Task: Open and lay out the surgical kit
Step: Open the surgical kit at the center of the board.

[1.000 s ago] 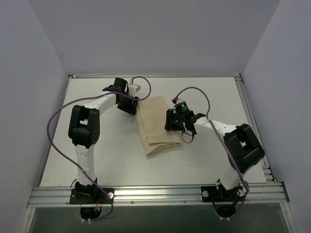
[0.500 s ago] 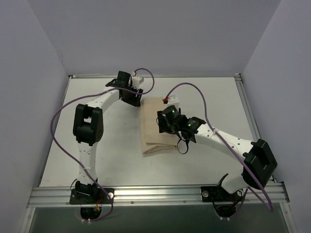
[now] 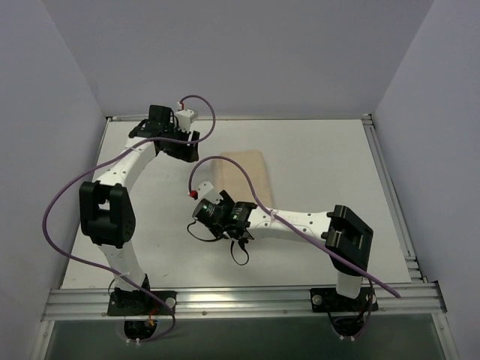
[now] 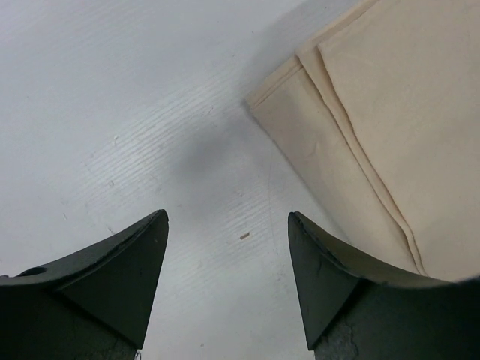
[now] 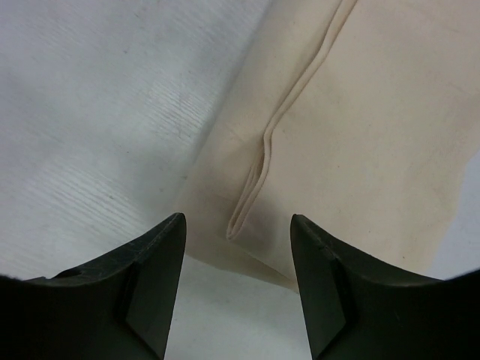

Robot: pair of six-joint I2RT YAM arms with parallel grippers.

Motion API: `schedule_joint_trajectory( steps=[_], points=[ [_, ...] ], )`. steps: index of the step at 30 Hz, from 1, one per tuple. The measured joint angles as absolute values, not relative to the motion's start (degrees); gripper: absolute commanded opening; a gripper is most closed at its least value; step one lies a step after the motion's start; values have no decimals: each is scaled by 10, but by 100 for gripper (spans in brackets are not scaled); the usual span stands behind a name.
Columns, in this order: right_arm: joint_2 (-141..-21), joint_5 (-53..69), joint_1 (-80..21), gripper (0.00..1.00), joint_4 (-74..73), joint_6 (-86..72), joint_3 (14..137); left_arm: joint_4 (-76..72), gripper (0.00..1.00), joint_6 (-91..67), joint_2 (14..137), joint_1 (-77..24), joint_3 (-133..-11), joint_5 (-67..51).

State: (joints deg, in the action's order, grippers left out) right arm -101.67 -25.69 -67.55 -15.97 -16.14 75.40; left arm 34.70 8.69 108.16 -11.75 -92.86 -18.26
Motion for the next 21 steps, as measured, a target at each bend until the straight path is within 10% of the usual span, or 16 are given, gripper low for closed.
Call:
schedule_joint_trajectory(
  steps=[21],
  points=[
    [-1097, -310, -660, 32, -215, -129, 808, 356, 75, 103, 1043, -119, -858, -196]
  ],
)
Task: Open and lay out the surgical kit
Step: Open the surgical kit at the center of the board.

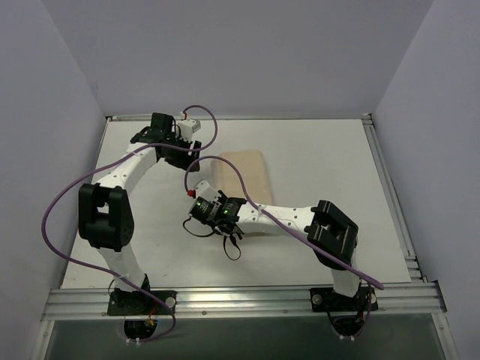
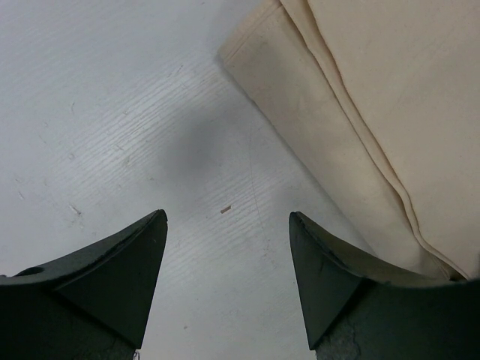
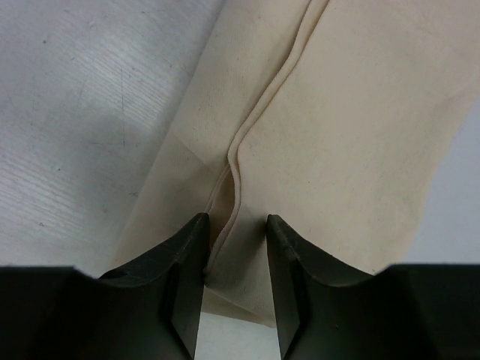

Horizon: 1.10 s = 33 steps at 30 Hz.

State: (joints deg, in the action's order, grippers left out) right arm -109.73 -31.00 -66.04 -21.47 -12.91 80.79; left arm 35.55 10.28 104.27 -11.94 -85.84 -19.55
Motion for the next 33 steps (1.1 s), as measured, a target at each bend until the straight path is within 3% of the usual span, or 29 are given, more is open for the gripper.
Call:
schedule_joint_trajectory(
  steps=[3, 7, 8, 18, 33],
  points=[
    [-1099, -305, -660, 26, -216, -126, 808, 356, 75, 103, 1043, -119, -858, -197],
    [-1100, -302, -660, 1, -216, -124, 808, 356, 75, 103, 1043, -119, -858, -200],
    [-1100, -302, -660, 0, -216, -123, 808, 356, 76, 103, 1043, -119, -858, -200],
    [-1055, -313, -610, 0, -190, -161, 771, 356, 75, 103, 1040, -119, -858, -205],
    [-689, -286, -241, 0, -56, -359, 373, 370, 76, 113, 1024, -156, -858, -215]
  ],
)
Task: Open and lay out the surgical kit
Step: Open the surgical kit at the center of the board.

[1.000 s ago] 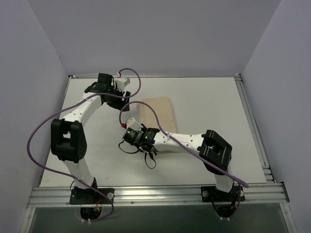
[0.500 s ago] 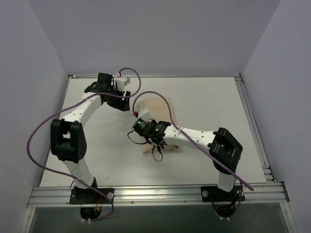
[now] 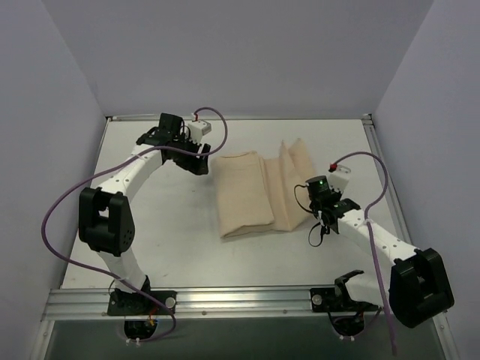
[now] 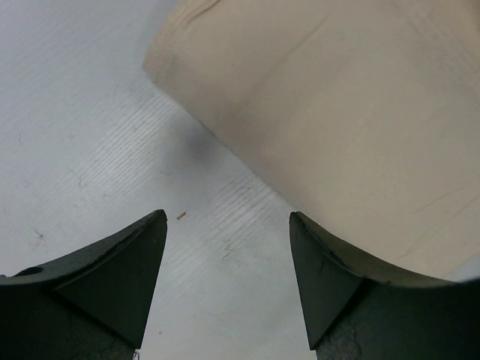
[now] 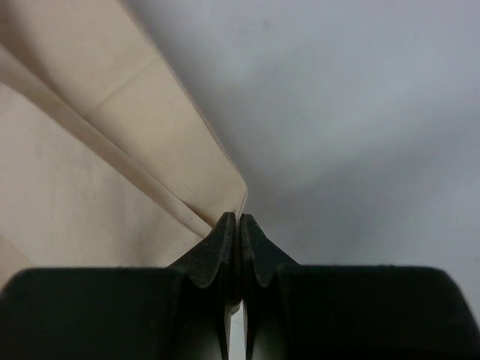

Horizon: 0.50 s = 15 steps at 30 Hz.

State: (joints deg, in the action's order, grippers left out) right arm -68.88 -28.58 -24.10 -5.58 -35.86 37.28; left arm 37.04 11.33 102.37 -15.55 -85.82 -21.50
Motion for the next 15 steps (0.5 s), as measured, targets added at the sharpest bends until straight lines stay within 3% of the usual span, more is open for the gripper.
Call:
schedule_joint_trajectory(
  steps=[6, 8, 9, 10, 15],
  points=[
    [-659, -252, -153, 0, -37, -419, 282, 375, 82, 128, 999, -224, -858, -212],
    [-660, -243, -137, 14, -37, -432, 280, 375, 84, 134, 996, -258, -859, -208],
    [-660, -243, -132, 28, -35, -437, 281, 375, 84, 138, 996, -275, -859, -204],
    [-660, -243, -127, 33, -35, -441, 281, 376, 85, 142, 996, -295, -859, -198],
    [-660, -247, -118, 40, -49, -463, 285, 378, 89, 163, 996, -407, -859, -154]
  ],
)
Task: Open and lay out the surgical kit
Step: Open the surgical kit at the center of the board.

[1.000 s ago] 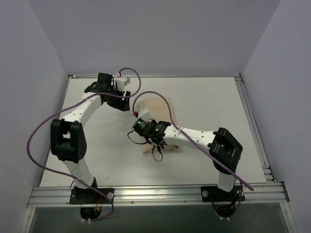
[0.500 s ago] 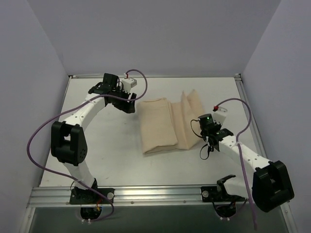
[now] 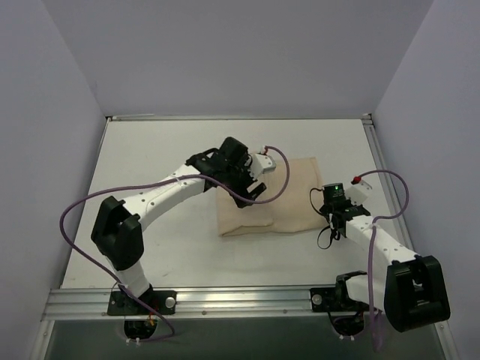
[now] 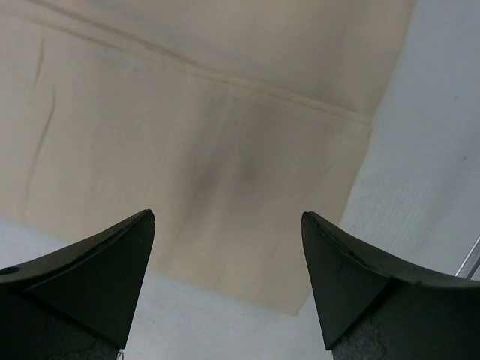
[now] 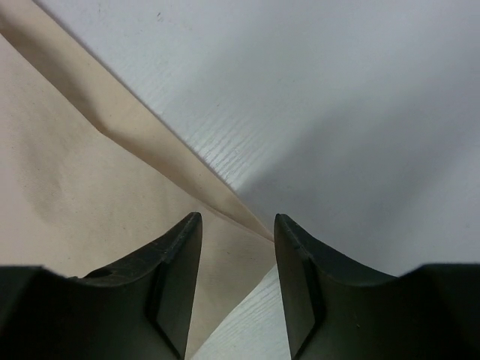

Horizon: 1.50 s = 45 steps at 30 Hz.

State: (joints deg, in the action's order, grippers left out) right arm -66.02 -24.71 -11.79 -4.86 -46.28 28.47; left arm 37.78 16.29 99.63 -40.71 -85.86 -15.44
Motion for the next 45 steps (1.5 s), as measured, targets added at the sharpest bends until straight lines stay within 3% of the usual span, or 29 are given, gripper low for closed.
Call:
schedule_joint_trajectory(
  steps=[8, 12, 18, 28, 32, 37, 43, 45],
  points=[
    [-610, -242, -117, 43, -65, -467, 294, 362, 88, 214, 1020, -588, -859, -49],
    [-608, -231, -117, 43, -65, -459, 299, 356, 76, 231, 1068, -638, -860, -2],
    [-609, -218, -117, 43, -65, -447, 299, 353, 71, 238, 1119, -643, -860, 53],
    [-608, -207, -117, 43, -62, -438, 299, 333, 47, 242, 1126, -640, -873, 85],
    [-608, -205, -117, 43, -62, -434, 299, 333, 45, 242, 1126, -640, -876, 85],
    [-608, -200, -117, 43, -56, -432, 299, 334, 16, 240, 1126, -640, -881, 86],
    [-610, -183, -117, 43, -39, -422, 299, 332, 3, 220, 1121, -631, -881, 87],
    [-617, -173, -117, 43, -31, -416, 299, 320, 2, 204, 1103, -620, -869, 85]
  ],
)
